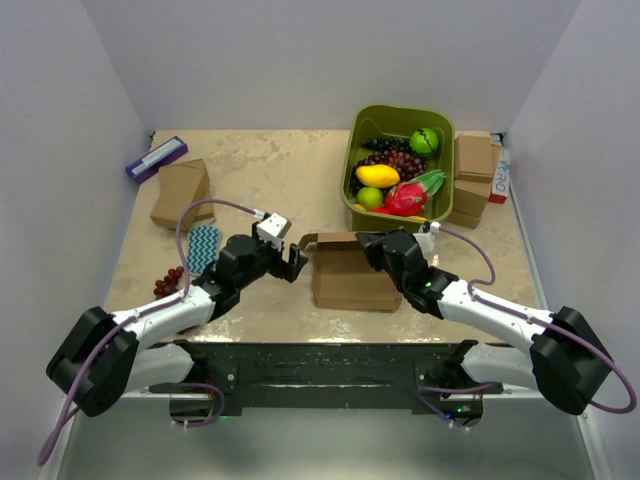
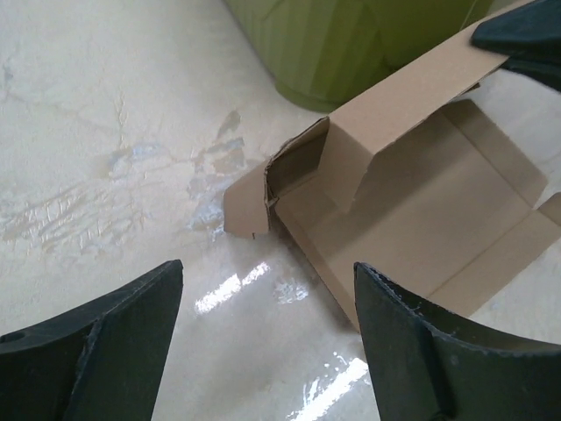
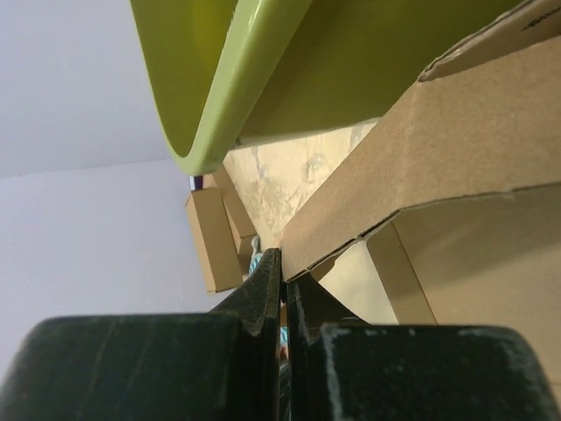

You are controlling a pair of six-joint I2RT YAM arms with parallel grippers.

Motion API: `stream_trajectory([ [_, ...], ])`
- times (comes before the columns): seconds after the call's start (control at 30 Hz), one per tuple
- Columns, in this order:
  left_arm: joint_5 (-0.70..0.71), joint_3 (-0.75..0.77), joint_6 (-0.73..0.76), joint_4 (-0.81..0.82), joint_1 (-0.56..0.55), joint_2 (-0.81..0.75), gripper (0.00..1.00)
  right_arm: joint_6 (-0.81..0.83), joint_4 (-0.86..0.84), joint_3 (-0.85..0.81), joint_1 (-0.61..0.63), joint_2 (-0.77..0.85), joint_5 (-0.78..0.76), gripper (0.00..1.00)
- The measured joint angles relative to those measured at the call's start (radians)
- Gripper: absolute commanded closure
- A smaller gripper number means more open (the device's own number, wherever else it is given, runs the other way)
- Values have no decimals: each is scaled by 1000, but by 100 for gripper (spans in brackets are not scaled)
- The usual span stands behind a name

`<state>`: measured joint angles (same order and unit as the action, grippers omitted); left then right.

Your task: Fold the paper box

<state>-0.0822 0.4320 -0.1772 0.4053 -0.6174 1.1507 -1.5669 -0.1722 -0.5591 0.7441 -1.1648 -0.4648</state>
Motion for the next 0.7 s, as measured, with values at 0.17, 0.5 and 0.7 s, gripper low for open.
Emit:
stream_trajectory([
  [0.17, 16, 27, 41, 34, 0, 89, 22, -5, 1, 0, 0, 0, 33, 100],
  [0.5, -35, 45, 110, 221, 0, 227, 100, -11, -2, 3, 0, 1, 60, 97],
  [0.7, -36, 61, 129, 174, 1, 216, 100, 40, -19, 13, -3, 36, 74, 49],
])
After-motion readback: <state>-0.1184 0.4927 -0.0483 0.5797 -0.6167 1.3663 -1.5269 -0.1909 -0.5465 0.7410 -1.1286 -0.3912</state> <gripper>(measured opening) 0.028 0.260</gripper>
